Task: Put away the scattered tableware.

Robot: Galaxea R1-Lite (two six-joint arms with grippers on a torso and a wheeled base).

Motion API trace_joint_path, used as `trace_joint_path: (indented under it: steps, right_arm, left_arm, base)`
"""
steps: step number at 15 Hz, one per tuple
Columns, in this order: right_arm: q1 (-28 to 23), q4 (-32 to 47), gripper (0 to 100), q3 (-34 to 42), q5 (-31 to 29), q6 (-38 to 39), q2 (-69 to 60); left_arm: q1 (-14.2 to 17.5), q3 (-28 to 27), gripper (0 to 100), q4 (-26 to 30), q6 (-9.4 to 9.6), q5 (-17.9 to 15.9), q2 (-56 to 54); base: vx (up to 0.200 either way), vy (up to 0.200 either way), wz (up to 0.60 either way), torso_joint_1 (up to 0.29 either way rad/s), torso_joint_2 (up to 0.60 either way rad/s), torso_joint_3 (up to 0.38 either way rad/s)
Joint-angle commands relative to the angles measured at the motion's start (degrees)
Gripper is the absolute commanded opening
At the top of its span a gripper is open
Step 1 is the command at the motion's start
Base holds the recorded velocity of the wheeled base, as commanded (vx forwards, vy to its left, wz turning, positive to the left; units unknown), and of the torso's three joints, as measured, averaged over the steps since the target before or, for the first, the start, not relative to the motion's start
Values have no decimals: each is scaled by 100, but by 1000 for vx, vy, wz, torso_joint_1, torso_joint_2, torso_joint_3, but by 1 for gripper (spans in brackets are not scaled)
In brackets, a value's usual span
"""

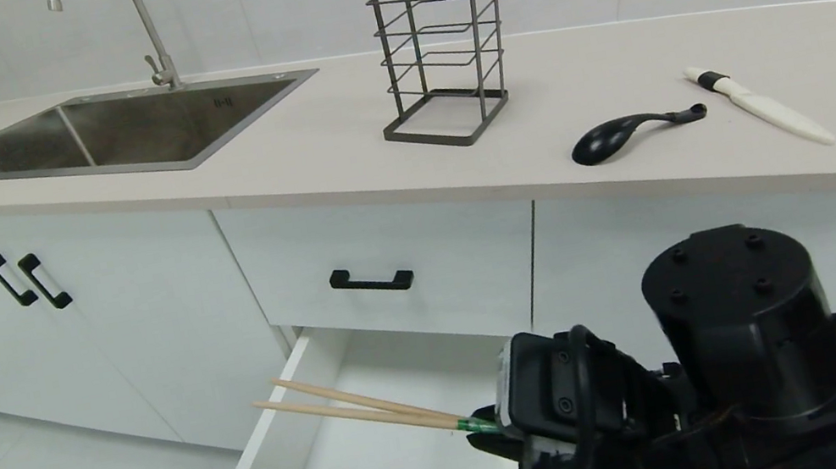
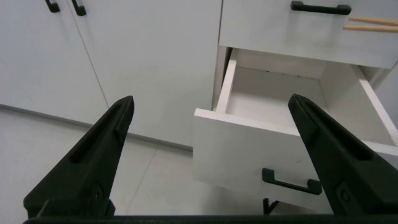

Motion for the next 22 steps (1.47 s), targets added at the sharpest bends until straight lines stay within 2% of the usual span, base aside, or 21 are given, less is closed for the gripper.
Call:
trace_joint_path:
  steps: [1,6,9,12,16,22]
  right_arm:
    - [-36,-38,0,-252,17,-17,321]
    - [-141,-214,0,-753,-18,18,1086]
    - [-238,-153,0,-1210,-484,344,1385]
    - [-414,-153,0,-1166,-554,581,1552]
    - [-379,-82,0,-1280,-765,1073,1754]
    - [-484,-232,0,-1184,-836,1020,2088]
  left_arm:
    - [1,0,100,-5,-4,1,7]
    - [1,0,100,4,-4,1,7]
    - [1,0,100,4,-4,1,7]
    - [1,0,100,4,-4,1,7]
    - [1,0,100,4,-4,1,7]
    - [1,0,100,-5,-4,1,7]
  base:
    - [0,0,0,0,0,0]
    - [0,0,0,0,0,0]
    - [0,0,0,0,0,0]
    - [0,0,0,0,0,0]
    - [0,0,0,0,0,0]
    - [0,0,0,0,0,0]
